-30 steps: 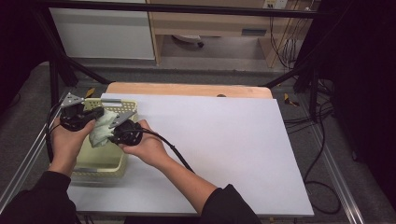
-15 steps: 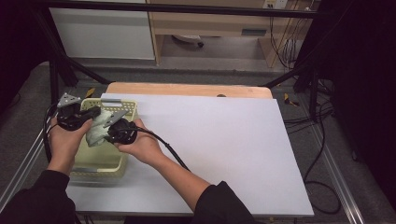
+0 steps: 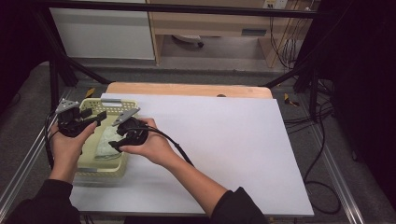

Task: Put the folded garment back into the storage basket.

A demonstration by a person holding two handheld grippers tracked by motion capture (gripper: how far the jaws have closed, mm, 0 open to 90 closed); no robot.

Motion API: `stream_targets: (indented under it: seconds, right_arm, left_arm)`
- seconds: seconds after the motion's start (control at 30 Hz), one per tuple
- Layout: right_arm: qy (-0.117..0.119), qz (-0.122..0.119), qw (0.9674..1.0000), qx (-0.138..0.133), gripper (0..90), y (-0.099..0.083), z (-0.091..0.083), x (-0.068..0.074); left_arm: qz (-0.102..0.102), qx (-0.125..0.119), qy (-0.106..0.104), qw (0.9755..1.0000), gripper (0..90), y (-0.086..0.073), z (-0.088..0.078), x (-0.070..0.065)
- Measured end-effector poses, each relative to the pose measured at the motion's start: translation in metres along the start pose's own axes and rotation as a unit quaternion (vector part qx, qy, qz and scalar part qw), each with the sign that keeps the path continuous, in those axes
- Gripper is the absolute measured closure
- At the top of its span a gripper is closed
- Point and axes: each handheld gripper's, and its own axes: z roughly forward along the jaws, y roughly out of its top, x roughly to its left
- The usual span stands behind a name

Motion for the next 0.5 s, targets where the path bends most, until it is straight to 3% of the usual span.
stream_targets:
  seconds: [0.2,0.37,0.5]
  right_arm:
    - [-0.019,0.004,0.9998,-0.007,21.2,-0.014,-0.032,0.001]
    - [-0.031,0.014,0.9994,-0.009,14.8,-0.028,-0.051,-0.001]
    - [-0.037,0.023,0.9990,-0.009,9.9,-0.034,-0.060,-0.003]
  left_arm:
    - [0.023,0.011,0.004,0.9997,26.9,0.001,-0.008,-0.012]
    - [0.015,-0.003,0.006,0.9999,13.7,-0.003,-0.017,-0.025]
    - [0.007,-0.020,0.000,0.9998,12.0,-0.013,-0.026,-0.042]
